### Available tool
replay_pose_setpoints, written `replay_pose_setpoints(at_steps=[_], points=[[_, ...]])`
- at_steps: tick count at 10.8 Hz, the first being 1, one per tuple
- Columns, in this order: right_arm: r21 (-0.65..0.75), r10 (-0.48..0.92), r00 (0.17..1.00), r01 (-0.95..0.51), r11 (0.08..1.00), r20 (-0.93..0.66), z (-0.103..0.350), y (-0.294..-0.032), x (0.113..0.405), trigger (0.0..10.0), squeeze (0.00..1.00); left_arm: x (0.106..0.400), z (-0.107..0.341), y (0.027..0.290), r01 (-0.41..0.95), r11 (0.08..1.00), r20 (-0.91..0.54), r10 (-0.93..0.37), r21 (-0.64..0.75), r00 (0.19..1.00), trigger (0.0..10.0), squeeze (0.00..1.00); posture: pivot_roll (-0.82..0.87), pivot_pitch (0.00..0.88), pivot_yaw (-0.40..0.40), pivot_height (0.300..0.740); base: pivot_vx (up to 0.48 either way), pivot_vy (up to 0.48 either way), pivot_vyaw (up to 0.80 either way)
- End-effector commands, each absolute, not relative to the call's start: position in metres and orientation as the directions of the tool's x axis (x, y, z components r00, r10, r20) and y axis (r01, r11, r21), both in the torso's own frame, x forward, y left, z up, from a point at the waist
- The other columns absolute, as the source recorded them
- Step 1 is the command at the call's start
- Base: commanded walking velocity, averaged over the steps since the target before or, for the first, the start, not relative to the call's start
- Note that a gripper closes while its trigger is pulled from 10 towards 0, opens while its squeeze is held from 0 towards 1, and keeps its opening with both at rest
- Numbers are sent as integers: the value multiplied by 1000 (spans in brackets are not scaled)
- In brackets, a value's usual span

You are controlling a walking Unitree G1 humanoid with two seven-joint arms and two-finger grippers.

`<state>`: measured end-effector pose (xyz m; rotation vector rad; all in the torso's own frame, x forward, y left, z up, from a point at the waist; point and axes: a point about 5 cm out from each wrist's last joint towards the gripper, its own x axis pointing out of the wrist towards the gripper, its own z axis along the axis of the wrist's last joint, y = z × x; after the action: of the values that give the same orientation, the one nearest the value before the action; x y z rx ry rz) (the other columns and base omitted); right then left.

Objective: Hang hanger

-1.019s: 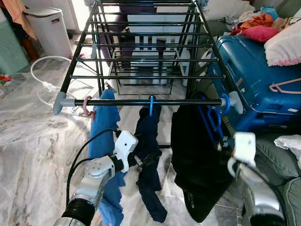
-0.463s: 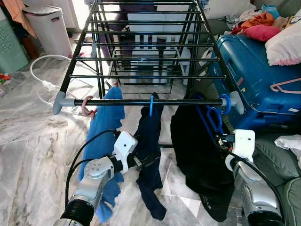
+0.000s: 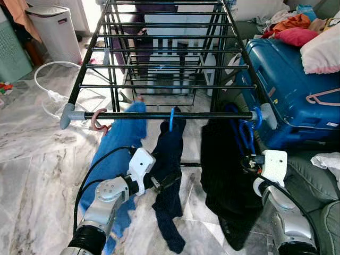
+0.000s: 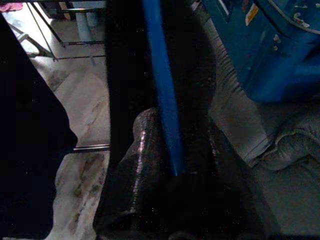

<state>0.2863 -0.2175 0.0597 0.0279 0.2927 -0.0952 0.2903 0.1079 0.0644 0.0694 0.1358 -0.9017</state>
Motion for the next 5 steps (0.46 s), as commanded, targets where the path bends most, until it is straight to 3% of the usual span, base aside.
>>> replay_pose_setpoints(at_steps=[1,5], points=[[20,-96,942,108,994,-322,51,-219,281,0,0,289,64,109,786,618,-160,-775,13,612,10000,0,9,73,-16,740,0,0,0],[-18,-101,964,100,995,-245,66,-214,279,0,0,289,64,107,786,618,-159,-775,12,611,10000,0,0,72,-15,740,0,0,0]])
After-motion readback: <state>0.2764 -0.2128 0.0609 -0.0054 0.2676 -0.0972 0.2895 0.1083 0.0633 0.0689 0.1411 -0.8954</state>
